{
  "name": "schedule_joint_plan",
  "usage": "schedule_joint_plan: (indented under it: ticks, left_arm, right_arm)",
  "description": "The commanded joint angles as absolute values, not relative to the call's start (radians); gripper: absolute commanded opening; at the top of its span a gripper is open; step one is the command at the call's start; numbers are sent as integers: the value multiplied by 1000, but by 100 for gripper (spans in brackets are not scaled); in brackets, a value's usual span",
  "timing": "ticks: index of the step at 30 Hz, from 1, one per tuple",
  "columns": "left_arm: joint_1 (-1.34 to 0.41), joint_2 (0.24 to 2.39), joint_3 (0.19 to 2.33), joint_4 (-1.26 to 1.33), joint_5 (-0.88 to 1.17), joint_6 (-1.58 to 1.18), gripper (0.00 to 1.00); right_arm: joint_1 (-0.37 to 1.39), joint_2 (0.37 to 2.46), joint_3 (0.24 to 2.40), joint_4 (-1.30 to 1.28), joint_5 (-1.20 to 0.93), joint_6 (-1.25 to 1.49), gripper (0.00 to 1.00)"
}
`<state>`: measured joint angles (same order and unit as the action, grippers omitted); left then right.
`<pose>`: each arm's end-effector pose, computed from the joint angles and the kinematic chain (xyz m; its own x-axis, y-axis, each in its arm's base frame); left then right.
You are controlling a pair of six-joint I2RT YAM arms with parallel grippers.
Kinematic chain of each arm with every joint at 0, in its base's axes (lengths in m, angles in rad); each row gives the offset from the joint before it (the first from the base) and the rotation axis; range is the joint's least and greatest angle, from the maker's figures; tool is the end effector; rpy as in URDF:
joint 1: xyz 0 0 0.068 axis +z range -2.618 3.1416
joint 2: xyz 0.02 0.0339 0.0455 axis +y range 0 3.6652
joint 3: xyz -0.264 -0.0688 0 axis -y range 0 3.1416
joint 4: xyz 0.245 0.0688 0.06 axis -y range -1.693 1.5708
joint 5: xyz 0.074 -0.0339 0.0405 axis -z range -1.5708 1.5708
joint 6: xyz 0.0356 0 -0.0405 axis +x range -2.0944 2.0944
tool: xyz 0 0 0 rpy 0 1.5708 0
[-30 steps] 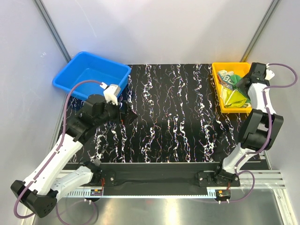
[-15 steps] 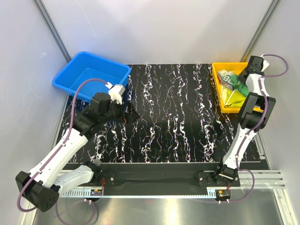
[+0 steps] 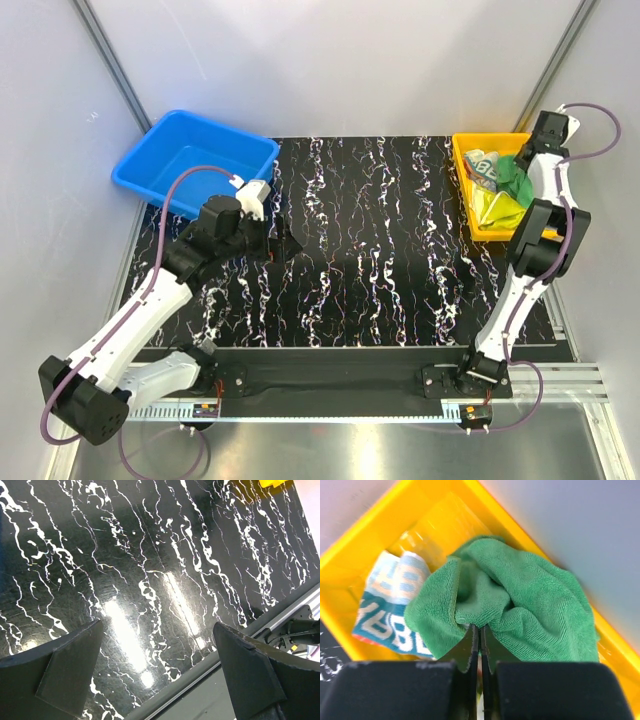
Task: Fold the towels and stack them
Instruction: Grab crumpled towel, then move the towel to the center of the board
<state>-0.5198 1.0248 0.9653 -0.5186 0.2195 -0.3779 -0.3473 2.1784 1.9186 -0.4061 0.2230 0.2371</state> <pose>0.1889 -0.1171 0.3250 -0.6781 -0.0269 -0.7345 0.4227 0.8033 -0.4196 0.4754 -0.1804 0.2581 -0.4483 0.4059 -0.7964 0.6180 0.7844 0.0519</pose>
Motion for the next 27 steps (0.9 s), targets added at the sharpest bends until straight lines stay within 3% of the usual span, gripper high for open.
schedule_joint_plan:
  ticks: [1, 4, 8, 14, 16, 21, 27]
  left_arm:
    - [-522, 1017, 966, -457, 259, -396, 99]
    - [-522, 1008, 974, -463, 259, -399, 99]
    - [-522, 985, 983, -469, 249, -403, 99]
    - [-519, 953, 1032, -505, 150, -413, 99]
    - [-515, 946, 1064, -514, 127, -423, 99]
    - [-474, 950, 1141, -569, 92, -443, 99]
    - [-456, 934, 1111, -641, 94, -451, 99]
  right_arm:
    - [-347, 2079, 1969, -405, 198, 203, 0]
    - [-328, 2045, 2023, -457, 172, 176, 0]
    - [-302, 2045, 2268, -648, 189, 175, 0]
    - [-203, 1922, 2436, -836, 20, 228, 0]
    - [-184, 1835, 2413, -841, -154, 268, 0]
    - [-79, 1552, 2020, -738, -406, 399, 0]
    - [197, 1229, 1277, -495, -517, 518, 0]
